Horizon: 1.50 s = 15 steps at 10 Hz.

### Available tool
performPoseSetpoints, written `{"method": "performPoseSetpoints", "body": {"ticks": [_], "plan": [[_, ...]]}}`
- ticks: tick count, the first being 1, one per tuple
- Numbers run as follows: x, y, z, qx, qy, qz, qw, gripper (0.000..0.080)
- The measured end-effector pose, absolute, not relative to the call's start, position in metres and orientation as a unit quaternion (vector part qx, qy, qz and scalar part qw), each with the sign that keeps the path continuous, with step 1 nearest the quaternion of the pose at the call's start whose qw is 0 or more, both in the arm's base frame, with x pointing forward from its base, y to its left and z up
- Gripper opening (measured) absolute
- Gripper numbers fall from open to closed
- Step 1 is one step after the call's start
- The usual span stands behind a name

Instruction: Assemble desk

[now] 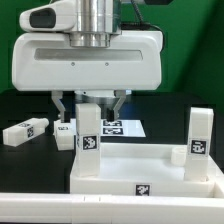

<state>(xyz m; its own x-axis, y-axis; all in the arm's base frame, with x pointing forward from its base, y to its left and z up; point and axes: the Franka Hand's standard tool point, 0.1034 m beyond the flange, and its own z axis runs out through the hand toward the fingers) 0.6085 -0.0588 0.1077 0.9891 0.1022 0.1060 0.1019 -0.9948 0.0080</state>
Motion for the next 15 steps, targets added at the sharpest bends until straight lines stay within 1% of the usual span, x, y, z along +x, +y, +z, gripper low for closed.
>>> {"method": "performPoseSetpoints", "body": {"ticks": [1,2,5,6,7,9,10,15], "plan": [[0.6085,-0.0588,0.1077,0.997,0.051,0.053,0.001,0.0393],[0.6085,-0.0589,0.1076,0.997,0.051,0.053,0.001,0.0288],[0.6085,-0.0588,0.1076,0.998,0.016,0.053,-0.002,0.0288],[0.6085,-0.0586,0.1074,0.998,-0.031,0.054,-0.006,0.0288],[0.6084,-0.0597,0.1069,0.993,-0.106,0.058,-0.014,0.0288],[0.6088,-0.06,0.1066,0.978,-0.196,0.062,-0.021,0.029],[0.6088,-0.0594,0.1061,0.962,-0.266,0.061,-0.027,0.029],[0.6107,-0.0545,0.1055,0.862,-0.503,0.051,-0.039,0.029]]}}
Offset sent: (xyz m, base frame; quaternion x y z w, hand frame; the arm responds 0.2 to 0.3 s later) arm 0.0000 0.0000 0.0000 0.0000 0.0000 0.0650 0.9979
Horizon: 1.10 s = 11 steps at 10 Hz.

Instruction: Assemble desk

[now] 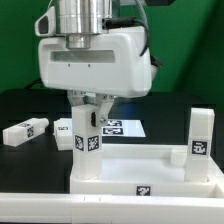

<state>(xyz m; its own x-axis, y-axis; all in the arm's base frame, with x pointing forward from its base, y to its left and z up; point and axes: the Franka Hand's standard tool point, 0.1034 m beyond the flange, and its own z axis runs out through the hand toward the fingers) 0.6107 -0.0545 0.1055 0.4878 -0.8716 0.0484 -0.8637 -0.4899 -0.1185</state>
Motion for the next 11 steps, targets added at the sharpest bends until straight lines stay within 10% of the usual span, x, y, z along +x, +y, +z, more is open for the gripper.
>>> {"method": "performPoseSetpoints", "body": {"ticks": [4,5,7,11], "plan": [[0.6109,-0.0548,0.1054,-0.848,0.526,-0.05,0.043,0.0299],[0.6109,-0.0549,0.1054,-0.858,0.509,-0.05,0.042,0.0505],[0.6107,-0.0576,0.1055,-0.895,0.442,-0.054,0.038,0.0618],[0.6109,-0.0577,0.1052,-0.969,0.238,-0.061,0.023,0.0648]]}}
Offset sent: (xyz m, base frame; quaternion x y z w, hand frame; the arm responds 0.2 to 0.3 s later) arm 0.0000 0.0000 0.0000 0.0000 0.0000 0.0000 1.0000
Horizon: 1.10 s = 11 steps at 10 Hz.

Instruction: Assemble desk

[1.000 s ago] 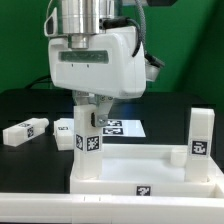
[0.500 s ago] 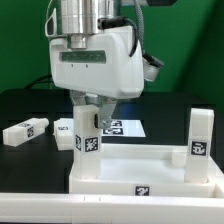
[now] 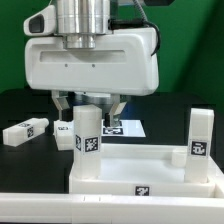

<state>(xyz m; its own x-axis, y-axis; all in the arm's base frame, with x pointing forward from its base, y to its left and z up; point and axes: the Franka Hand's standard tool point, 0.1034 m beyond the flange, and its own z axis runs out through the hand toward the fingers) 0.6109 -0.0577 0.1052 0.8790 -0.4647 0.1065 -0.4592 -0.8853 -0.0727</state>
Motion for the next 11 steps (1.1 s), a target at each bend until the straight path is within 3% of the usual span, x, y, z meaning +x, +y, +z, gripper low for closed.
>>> {"method": "performPoseSetpoints", "body": {"ticks": [5,11], "plan": [[0.6123,-0.0549,0.1062,-0.998,-0.003,-0.062,-0.002,0.0649],[0.6114,-0.0599,0.106,-0.986,-0.157,-0.059,-0.015,0.0649]]}}
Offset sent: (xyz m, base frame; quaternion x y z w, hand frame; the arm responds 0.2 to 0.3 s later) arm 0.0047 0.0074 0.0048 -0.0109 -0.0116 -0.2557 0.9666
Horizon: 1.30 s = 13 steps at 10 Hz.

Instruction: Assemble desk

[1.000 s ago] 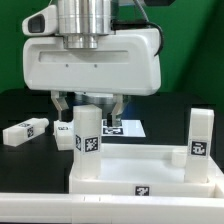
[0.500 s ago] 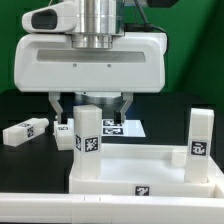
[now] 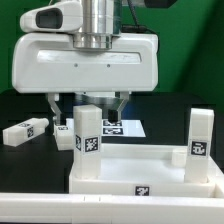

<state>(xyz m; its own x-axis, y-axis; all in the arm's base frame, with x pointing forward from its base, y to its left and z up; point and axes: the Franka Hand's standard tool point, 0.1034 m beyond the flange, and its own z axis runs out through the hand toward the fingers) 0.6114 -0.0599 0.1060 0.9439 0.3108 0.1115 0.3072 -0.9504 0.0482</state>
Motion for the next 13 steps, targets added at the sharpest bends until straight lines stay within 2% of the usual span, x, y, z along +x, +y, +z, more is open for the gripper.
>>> {"method": "performPoseSetpoints", "body": {"ticks": [1,2,3,4,5,13], "plan": [[0.6114,-0.0599,0.1059,0.986,0.155,0.059,0.015,0.0521],[0.6114,-0.0599,0.1059,0.986,0.155,0.059,0.015,0.0521],[0.6113,-0.0599,0.1058,0.987,0.148,0.059,0.014,0.0382],[0.6114,-0.0597,0.1059,0.988,0.141,0.059,0.014,0.0288],[0.6114,-0.0596,0.1059,0.989,0.134,0.059,0.013,0.0288],[0.6113,-0.0586,0.1051,0.966,-0.252,0.061,-0.016,0.029]]}}
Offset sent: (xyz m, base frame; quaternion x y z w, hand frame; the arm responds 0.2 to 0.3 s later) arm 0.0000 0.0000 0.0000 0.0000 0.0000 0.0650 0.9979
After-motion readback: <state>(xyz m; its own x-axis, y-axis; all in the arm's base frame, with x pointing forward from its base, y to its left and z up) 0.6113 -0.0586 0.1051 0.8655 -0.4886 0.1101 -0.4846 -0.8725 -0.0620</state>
